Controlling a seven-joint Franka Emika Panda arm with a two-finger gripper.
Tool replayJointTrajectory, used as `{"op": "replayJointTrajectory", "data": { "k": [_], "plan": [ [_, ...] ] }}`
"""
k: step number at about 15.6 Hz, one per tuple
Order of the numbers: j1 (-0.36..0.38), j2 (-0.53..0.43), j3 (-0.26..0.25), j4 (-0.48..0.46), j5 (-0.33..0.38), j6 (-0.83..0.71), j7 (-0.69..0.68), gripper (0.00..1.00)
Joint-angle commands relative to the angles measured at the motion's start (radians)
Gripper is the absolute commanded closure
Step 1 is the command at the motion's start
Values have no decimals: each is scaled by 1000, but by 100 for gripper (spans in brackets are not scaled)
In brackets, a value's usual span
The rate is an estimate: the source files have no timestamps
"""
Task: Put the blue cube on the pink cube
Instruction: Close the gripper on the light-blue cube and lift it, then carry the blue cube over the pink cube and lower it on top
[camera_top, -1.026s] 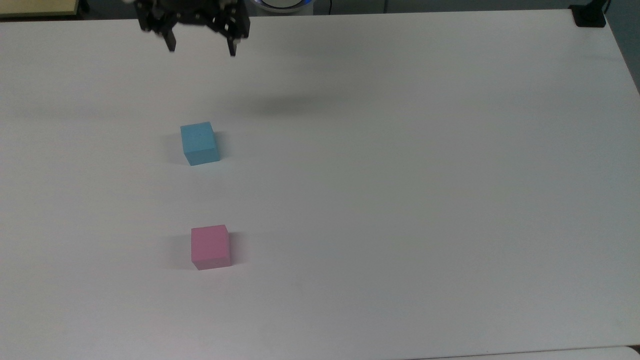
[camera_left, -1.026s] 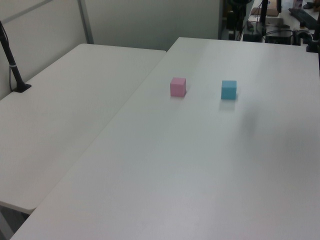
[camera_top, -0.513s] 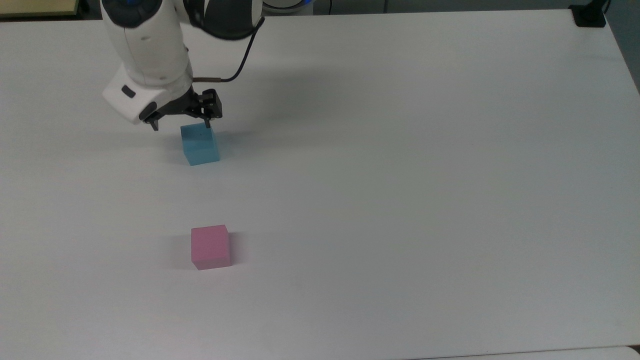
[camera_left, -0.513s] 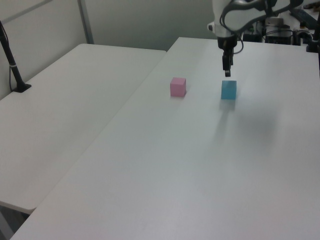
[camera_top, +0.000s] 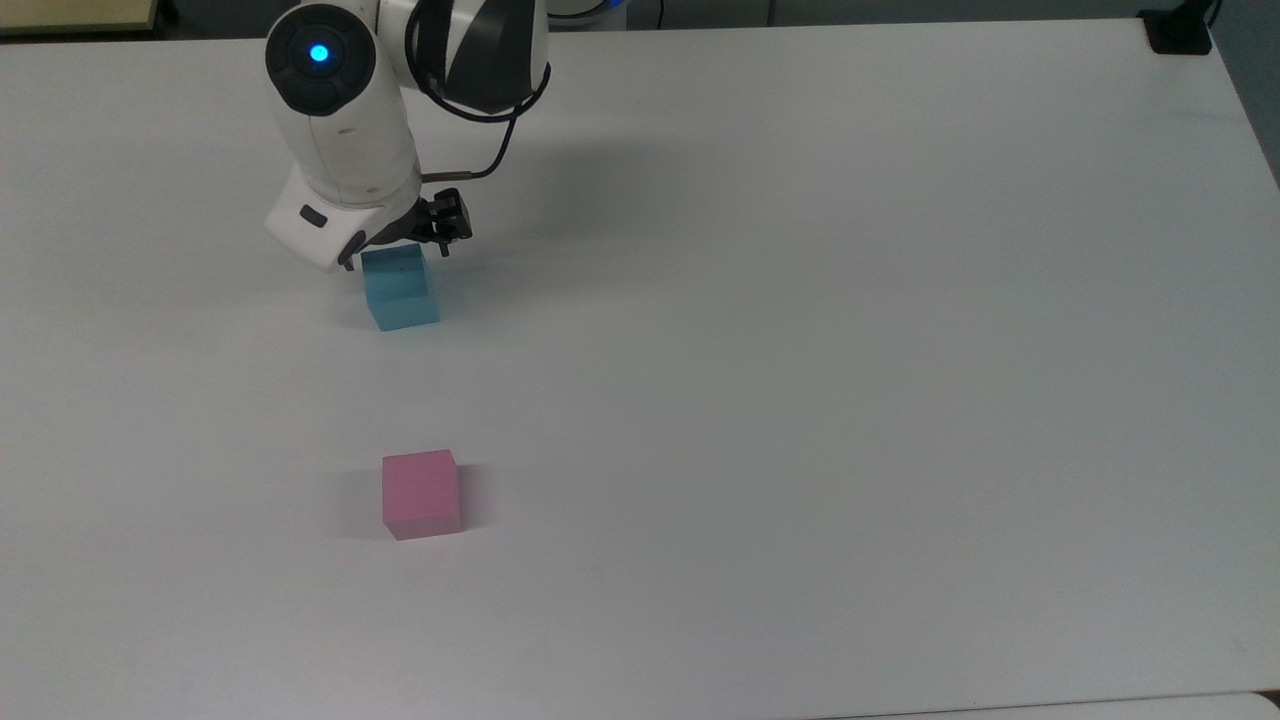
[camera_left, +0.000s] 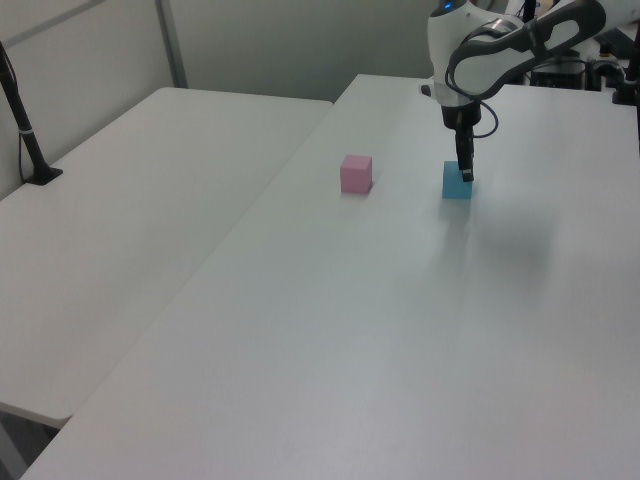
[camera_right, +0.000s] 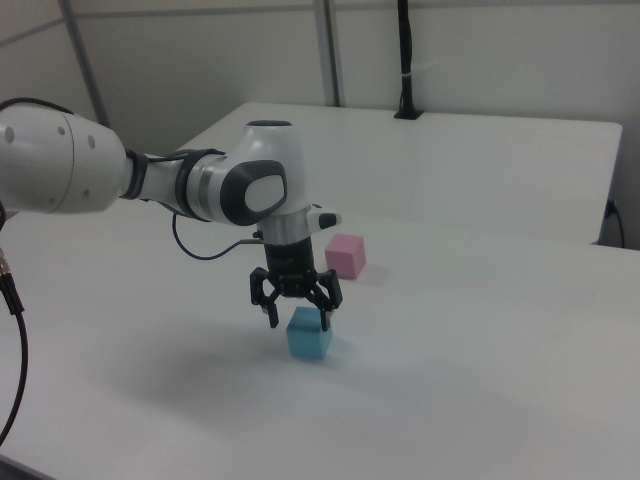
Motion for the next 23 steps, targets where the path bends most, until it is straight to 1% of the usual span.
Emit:
{"op": "replayJointTrajectory", "data": {
  "k": [1, 2, 3, 4, 5, 6, 7, 8, 9, 11, 12, 14, 16, 18, 19, 20, 21, 23],
  "plan": [
    [27, 8, -23, -31, 1, 99, -1, 0],
    [25, 20, -23, -33, 1, 130, 17, 1],
    [24, 30, -25, -33, 1, 144, 25, 15],
    [24, 31, -25, -31, -1, 146, 25, 31],
    [25, 30, -25, -27, -1, 144, 25, 60],
    [27, 24, -23, -24, 1, 135, 28, 81],
    [31, 13, -23, -24, 1, 130, 28, 88],
    [31, -4, -22, 13, 22, 91, 30, 88],
    [28, -4, -23, 60, 80, 51, 30, 86],
    [21, 5, -31, 188, 220, 29, 30, 82],
    [21, 28, -37, 243, 236, 40, 62, 79],
    [24, 100, -37, 349, 233, 58, 141, 79],
    [27, 183, -38, 456, 233, 71, 180, 79],
    [34, 255, -40, 541, 231, 97, 215, 79],
    [41, 292, -46, 574, 228, 107, 231, 79],
    [50, 325, -58, 605, 228, 118, 251, 77],
    [62, 348, -70, 619, 230, 133, 272, 73],
    [79, 367, -89, 619, 230, 167, 291, 70]
  ]
}}
